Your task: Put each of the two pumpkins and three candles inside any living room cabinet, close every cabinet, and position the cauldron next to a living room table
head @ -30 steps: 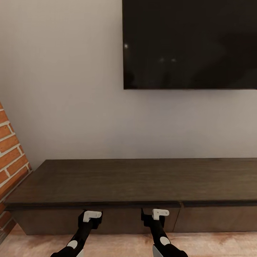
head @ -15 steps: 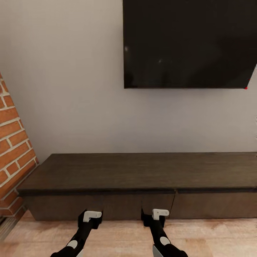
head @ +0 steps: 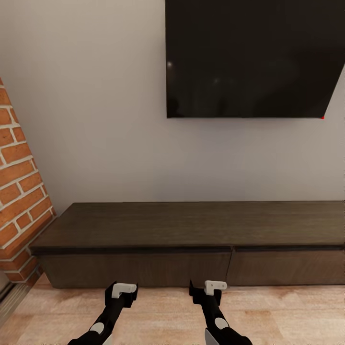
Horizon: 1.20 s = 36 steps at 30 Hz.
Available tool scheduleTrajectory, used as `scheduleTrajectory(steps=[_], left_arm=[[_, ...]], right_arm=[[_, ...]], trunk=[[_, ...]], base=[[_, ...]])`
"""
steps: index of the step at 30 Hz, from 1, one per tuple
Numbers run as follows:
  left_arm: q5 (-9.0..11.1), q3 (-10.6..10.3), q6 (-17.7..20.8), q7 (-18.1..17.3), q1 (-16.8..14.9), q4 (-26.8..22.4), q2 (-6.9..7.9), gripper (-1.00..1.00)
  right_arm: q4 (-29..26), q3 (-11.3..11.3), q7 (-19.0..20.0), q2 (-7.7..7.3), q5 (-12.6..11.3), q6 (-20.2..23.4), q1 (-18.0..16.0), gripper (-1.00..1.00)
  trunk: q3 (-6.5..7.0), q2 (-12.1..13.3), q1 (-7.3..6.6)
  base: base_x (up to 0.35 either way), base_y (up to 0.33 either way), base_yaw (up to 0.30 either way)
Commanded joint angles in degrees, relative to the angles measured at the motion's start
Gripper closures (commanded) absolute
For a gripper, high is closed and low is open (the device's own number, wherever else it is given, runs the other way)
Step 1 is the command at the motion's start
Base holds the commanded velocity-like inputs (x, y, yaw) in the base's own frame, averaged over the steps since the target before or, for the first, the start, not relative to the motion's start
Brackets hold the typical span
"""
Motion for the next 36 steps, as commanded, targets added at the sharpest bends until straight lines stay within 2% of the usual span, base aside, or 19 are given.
scheduleTrajectory(steps=[1,17,24,29,31,35,36], left_arm=[[0.56,-0.49,-0.2,0.07,-0.05,0.09,0.02,-1.0],[0.39,-0.49,0.12,0.35,-0.06,0.16,-0.45,-1.0],[0.27,-0.49,0.32,0.27,-0.06,0.26,-0.43,-1.0],[0.29,-0.45,1.23,0.2,-0.06,0.48,-0.42,-1.0],[0.32,-0.43,2.31,0.21,-0.06,0.51,-0.42,-1.0],[0.42,-0.41,7.5,0.26,-0.06,0.47,-0.42,-1.0],[0.45,-0.4,9.25,0.27,-0.06,0.39,-0.39,-1.0]], right_arm=[[0.03,0.49,-0.42,-0.02,-0.31,-0.17,-0.05,-1.0],[0.03,0.41,-0.44,-0.02,-0.39,-0.16,-0.05,-1.0],[0.03,0.28,-0.44,-0.08,-0.69,0.41,-0.1,-1.0],[-0.03,0.1,-0.35,-0.1,-1.16,4.75,-0.17,-1.0],[-0.11,0.08,-0.32,-0.11,-1.23,6.37,-0.19,-1.0],[-0.46,-1.04,-0.1,-0.09,-1.33,12.88,-0.44,-1.0],[-0.59,-1.86,-0.05,-0.08,-1.31,16.14,-0.6,-1.0]], trunk=[[-0.05,-0.02,-0.02],[-0.05,-0.02,-0.02],[1.5,0.07,-0.2],[2.6,0.16,-0.35],[2.96,0.96,-0.78],[3.68,2.57,-1.66],[3.86,2.97,-1.88]], base=[[-0.066,0.0,0.0],[-0.012,0.0,0.0],[0.0,0.0,0.0],[0.0,0.0,0.0],[0.0,0.0,0.0],[0.0,0.0,0.0],[0.0,0.0,0.0]])
